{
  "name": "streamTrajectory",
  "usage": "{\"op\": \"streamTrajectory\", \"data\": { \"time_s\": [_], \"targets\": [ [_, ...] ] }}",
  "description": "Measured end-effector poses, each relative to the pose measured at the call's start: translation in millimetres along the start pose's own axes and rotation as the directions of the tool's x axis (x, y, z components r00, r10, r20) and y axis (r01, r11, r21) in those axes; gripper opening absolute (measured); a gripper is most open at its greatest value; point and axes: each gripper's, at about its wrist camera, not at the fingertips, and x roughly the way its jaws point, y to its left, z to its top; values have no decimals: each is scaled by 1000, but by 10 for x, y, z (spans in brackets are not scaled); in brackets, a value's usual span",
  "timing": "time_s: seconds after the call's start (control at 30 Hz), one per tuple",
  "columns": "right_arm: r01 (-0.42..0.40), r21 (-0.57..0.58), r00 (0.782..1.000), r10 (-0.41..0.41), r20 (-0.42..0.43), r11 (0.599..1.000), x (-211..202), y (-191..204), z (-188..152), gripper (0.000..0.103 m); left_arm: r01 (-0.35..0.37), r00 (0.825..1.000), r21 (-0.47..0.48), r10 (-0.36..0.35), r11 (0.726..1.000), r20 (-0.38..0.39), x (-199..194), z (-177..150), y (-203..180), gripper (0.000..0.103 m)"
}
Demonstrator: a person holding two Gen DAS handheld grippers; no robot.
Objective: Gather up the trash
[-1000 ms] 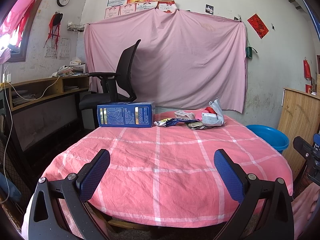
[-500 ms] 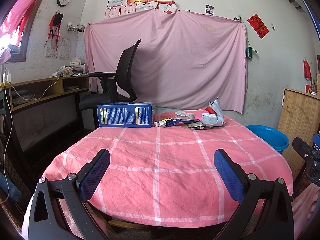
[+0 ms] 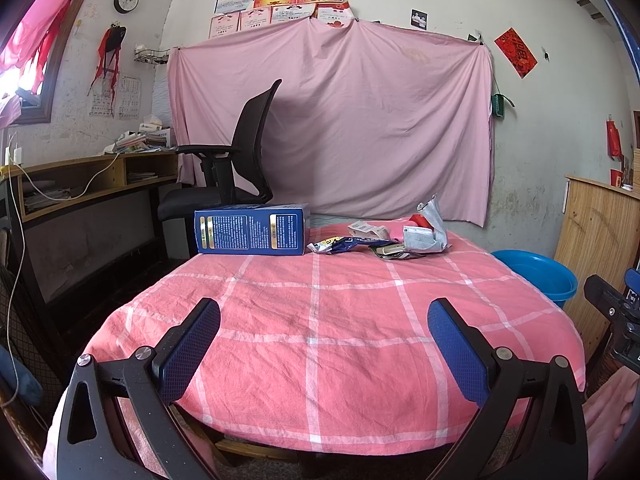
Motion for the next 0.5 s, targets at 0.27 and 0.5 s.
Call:
{"op": "streamTrajectory", "data": {
  "time_s": [0.27,0.5],
  "targets": [
    [-1,0,1000,1,-1,1000,-1,0,0,103,-1,1000,1,1,1000,0,-5,4,0,102],
    [1,1,1000,-1,3,1000,34,19,19,103,-8,1000,-5,8,1000,1,50,20,-2,102]
  ]
}}
